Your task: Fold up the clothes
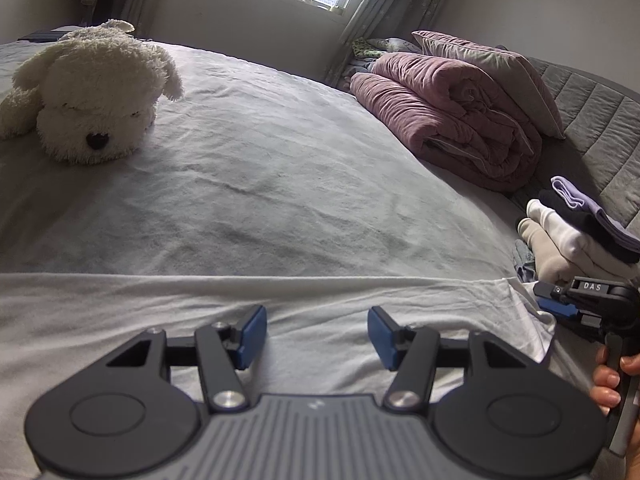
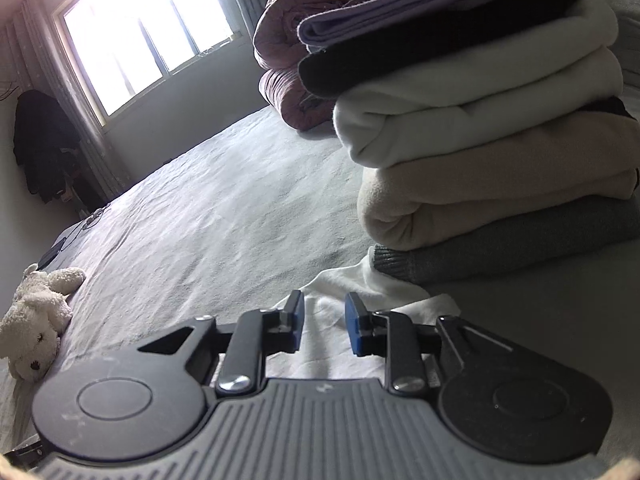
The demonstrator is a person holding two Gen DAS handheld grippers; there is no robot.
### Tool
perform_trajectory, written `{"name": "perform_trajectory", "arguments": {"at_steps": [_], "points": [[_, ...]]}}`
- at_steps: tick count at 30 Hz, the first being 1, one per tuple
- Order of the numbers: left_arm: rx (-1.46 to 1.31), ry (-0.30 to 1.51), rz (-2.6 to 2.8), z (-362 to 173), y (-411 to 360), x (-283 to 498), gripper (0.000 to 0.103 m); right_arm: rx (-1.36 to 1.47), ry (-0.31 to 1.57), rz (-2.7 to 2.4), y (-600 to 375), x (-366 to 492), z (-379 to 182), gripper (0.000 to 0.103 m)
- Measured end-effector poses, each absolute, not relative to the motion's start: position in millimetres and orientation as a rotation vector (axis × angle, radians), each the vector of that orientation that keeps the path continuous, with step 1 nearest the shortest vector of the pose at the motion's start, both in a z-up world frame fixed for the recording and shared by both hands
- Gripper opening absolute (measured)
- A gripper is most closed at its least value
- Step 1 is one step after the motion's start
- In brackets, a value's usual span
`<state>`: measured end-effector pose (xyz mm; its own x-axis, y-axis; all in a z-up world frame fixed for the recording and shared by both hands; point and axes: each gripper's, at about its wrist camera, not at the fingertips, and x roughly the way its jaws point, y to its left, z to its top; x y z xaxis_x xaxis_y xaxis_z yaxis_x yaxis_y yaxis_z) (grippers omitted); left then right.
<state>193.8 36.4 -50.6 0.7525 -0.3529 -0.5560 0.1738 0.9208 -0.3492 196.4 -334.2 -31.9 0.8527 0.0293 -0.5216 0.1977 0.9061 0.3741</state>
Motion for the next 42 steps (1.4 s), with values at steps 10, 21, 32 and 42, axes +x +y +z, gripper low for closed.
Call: {"name": "perform_trajectory", "arguments": {"at_steps": [10,21,32,42], "points": [[-0.238,0.670,-0.289,-45,19,191,0.060,0.397,0.547,-0.087,-330,194,-30,0.048],[-0.234,0.635,-0.280,-9,14,170,0.060,0.390,0.544,-0.007,-303,186,0,0.055],[-0.051,0.607,-0.208,20,72,99,0.068,0.221,0.572,0.136,-227,120,20,0.065],[0.007,0.562,-0.092,-7,160,38,0.069,0.114,0.621,0.279,-145,57,13,0.071]]}}
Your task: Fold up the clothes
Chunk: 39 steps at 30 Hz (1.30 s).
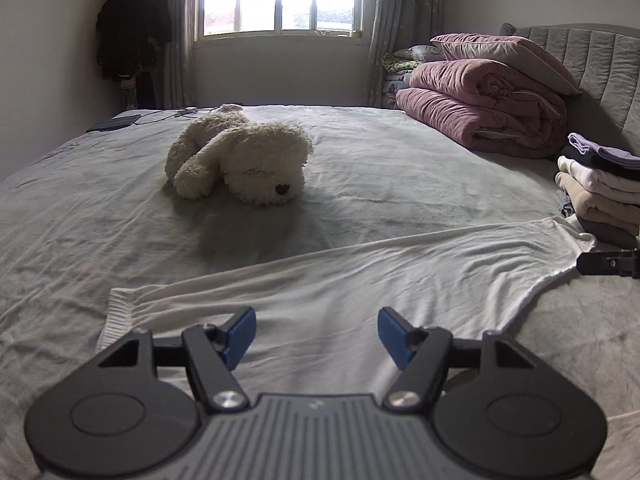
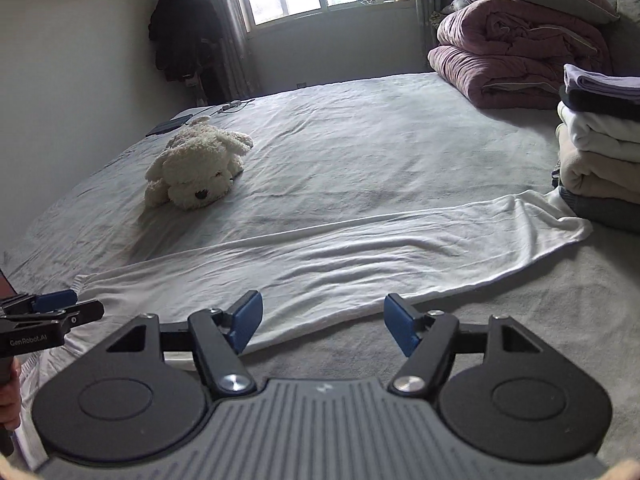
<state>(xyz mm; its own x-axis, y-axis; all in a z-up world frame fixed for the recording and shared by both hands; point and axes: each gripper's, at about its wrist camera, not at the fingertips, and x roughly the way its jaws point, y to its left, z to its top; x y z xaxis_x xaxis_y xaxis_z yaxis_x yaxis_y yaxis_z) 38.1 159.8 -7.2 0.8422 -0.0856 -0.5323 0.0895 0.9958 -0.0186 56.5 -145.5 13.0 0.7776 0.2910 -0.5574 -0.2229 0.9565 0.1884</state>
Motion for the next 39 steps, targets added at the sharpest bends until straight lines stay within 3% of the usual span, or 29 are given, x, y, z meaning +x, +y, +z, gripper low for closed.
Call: {"name": "perform_trajectory", "arguments": {"at_steps": [12,20,39], "points": [[-0.205,0.557,0.003,-46,241,5,0.070,0.041,0.642,0.301,-82,46,2,0.075],[-0.110,0.580,0.066,-30,231,-5,0.070,-0.032,0.620,0.323,-41,54,-1,0.076],[-0.292,0.742,0.120,-21,238,14,0.070,-0.119,0.681,0.457,31,104,-25,0.083]]}}
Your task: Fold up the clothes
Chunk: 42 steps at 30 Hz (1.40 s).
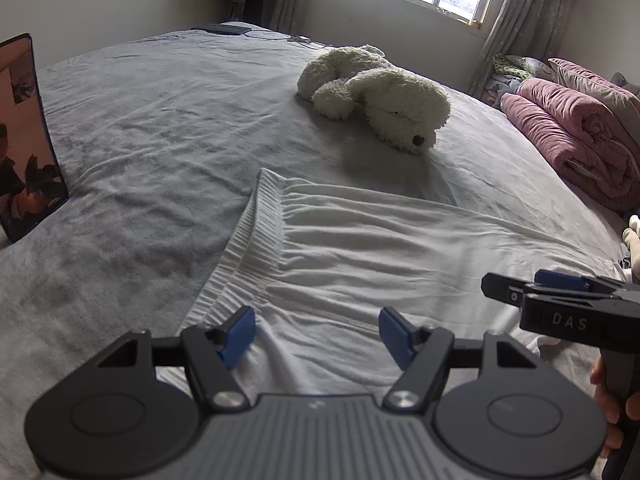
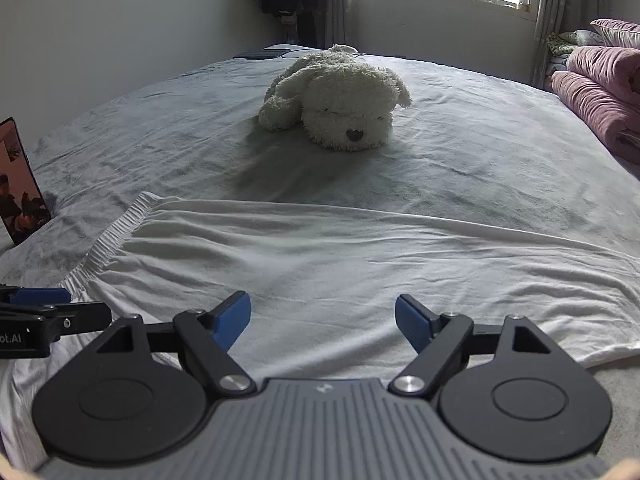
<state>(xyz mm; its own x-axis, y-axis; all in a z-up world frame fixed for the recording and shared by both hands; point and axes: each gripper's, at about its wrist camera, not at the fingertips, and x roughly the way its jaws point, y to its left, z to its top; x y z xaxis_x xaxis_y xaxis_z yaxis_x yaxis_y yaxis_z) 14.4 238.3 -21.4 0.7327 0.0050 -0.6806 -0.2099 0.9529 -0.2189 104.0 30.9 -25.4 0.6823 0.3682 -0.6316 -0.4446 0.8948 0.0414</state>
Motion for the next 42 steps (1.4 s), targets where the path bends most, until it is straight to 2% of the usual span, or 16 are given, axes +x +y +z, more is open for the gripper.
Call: {"name": "perform_trajectory", "arguments": {"at_steps": [8,18,31,39,42], "points": [[-0.306,0.747,0.113,-24,241,18,0.069,-0.202,0.670,0.550,49,136,-34,0.084],[-0.295,0.751,0.113,-27,242,23,0.069,-0.346,0.612,0.677,77,166,-37,0.094],[-0.291,0.754,0.117,-28,241,24,0.068,-0.313,0.691,0.754,84,203,-44,0.101],[-0.317,0.753,0.110,-27,245,23,0.068,-0.279,0.751,0.759,82,216,-44,0.101],[-0.330,0.754,0.106,-27,248,23,0.066,-0.286,0.763,0.759,83,215,-43,0.097]]}}
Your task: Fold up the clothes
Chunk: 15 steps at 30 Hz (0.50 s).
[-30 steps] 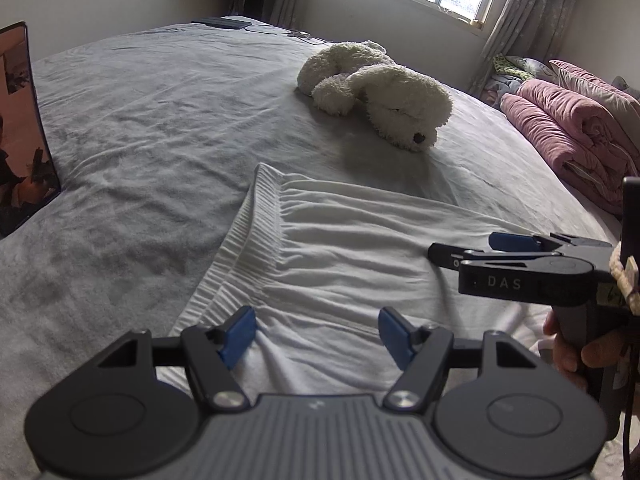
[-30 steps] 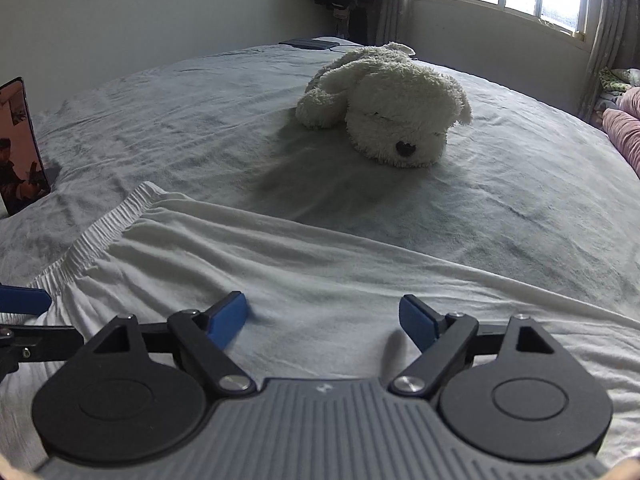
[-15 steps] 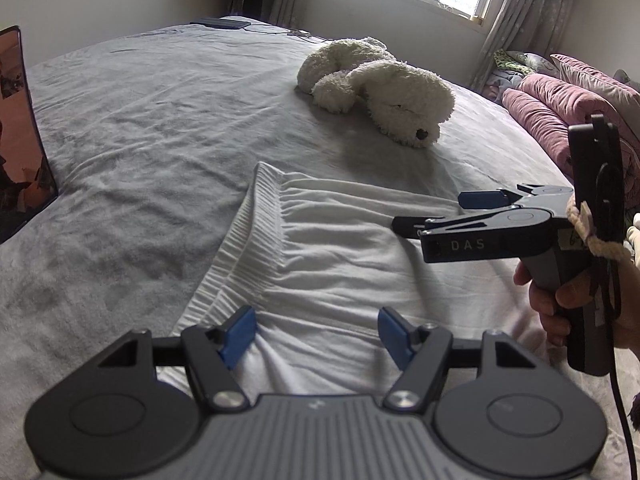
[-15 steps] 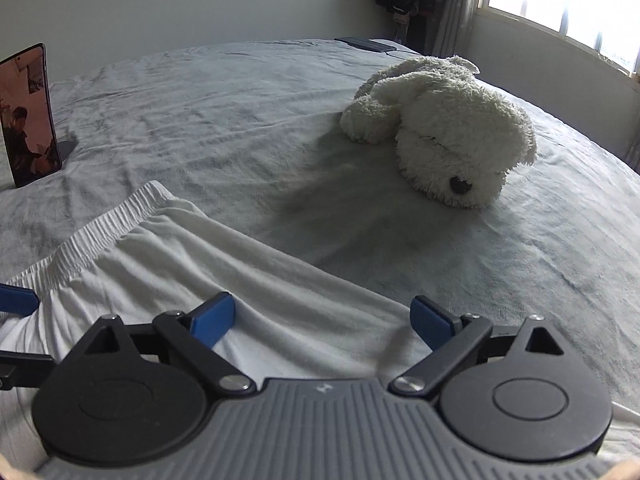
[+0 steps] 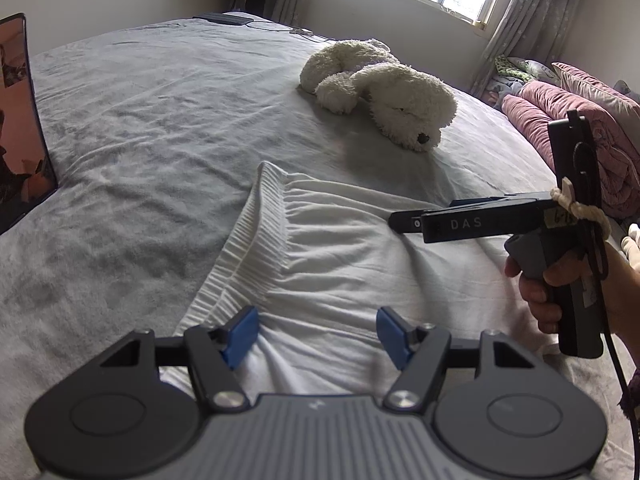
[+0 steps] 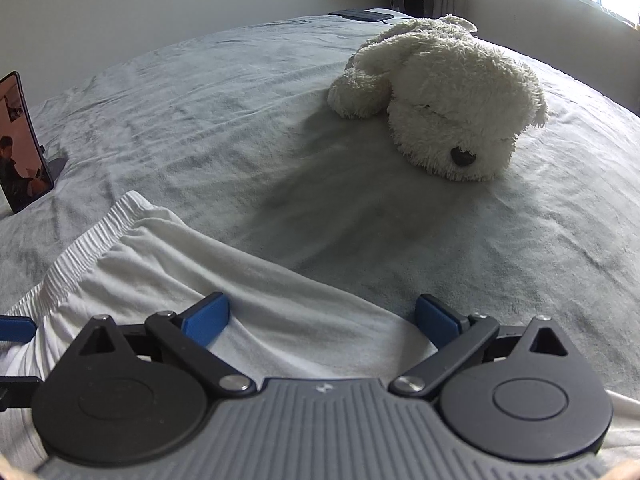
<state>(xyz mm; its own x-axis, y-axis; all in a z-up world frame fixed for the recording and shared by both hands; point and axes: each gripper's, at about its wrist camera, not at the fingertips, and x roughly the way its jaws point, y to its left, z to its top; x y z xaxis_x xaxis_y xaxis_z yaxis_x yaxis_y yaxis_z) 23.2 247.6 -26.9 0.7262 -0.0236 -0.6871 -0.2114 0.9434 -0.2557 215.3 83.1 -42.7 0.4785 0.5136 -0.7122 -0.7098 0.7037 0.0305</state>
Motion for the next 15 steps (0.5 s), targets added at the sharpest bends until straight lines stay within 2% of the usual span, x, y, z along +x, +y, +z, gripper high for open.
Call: {"name": "perform_trajectory", "arguments": {"at_steps": [7,10,12,13,15], "points": [[-0.391,0.773,0.055,-27,264,24,0.063,-0.297,0.792,0.778,84,208,-36,0.074],[-0.427,0.779,0.034,-28,271,24,0.061,-0.301,0.807,0.788,85,205,-32,0.061],[-0.447,0.782,0.021,-29,274,24,0.061,-0.308,0.811,0.791,86,202,-30,0.045],[-0.455,0.783,0.016,-29,276,24,0.061,-0.314,0.812,0.790,88,200,-29,0.040],[-0.460,0.784,0.010,-30,277,24,0.060,-0.338,0.813,0.769,91,196,-27,0.013]]}}
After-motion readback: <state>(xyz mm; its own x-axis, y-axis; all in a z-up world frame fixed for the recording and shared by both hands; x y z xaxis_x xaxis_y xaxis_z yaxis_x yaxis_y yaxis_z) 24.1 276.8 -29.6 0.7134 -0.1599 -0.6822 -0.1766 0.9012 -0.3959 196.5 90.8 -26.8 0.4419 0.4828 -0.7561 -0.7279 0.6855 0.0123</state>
